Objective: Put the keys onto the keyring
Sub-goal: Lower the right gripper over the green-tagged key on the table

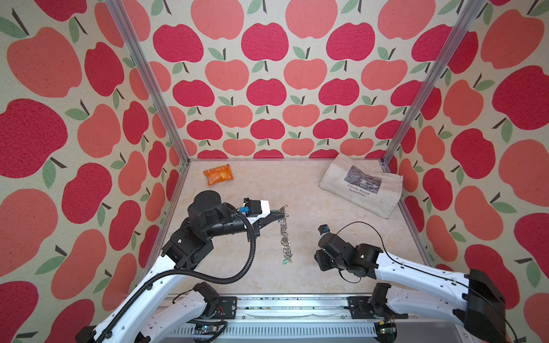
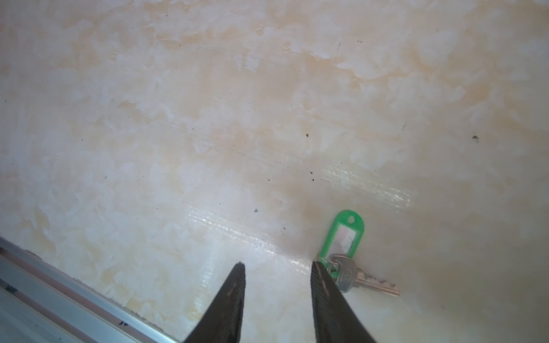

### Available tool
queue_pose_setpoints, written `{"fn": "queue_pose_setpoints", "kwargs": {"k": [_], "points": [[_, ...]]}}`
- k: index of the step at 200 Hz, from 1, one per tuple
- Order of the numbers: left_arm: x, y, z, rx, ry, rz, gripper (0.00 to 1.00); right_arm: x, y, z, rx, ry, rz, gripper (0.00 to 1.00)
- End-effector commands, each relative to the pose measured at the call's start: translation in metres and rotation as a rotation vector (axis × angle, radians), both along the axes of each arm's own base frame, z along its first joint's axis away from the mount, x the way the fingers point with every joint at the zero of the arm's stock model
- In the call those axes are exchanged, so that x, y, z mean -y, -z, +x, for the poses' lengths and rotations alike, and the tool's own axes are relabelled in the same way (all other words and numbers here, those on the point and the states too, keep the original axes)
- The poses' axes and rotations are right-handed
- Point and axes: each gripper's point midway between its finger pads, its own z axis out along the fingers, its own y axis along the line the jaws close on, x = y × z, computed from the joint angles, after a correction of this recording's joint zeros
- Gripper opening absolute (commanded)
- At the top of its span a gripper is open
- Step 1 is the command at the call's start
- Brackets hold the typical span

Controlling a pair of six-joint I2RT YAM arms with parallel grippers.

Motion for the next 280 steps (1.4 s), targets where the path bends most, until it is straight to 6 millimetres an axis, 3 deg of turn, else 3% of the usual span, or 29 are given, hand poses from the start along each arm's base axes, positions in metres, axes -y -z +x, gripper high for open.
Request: {"fn": "queue_pose_setpoints", "kwargs": {"k": [1,74,124,160,219,252,280], "points": [[-0.005,-0.014,-0.003,0.035,-0.010,-0.045,0.00,0.028,0.013,-0.009,-0.004,0.012,-0.146,0.36],[-0.011,-0.017,-0.008,0.030,-0.024,-0.048,0.00,0.012,0.041,-0.026,-0.018,0.015,-0.288,0.37],[-0.014,-0.015,-0.009,0.039,-0.030,-0.036,0.00,0.010,0.042,-0.009,0.041,0.038,-0.332,0.48],[-0.020,-0.014,-0.009,0.037,-0.040,-0.039,0.00,0.006,0.049,-0.003,0.026,0.036,-0.282,0.48],[-0.024,-0.012,-0.011,0.044,-0.052,-0.043,0.00,0.021,0.059,0.011,-0.031,0.069,-0.201,0.48],[-0.025,-0.014,-0.010,0.043,-0.057,-0.048,0.00,0.037,0.046,0.017,-0.003,0.080,-0.253,0.48],[-0.025,-0.015,-0.010,0.042,-0.057,-0.050,0.00,0.059,0.042,0.006,-0.054,0.123,-0.330,0.48]]}}
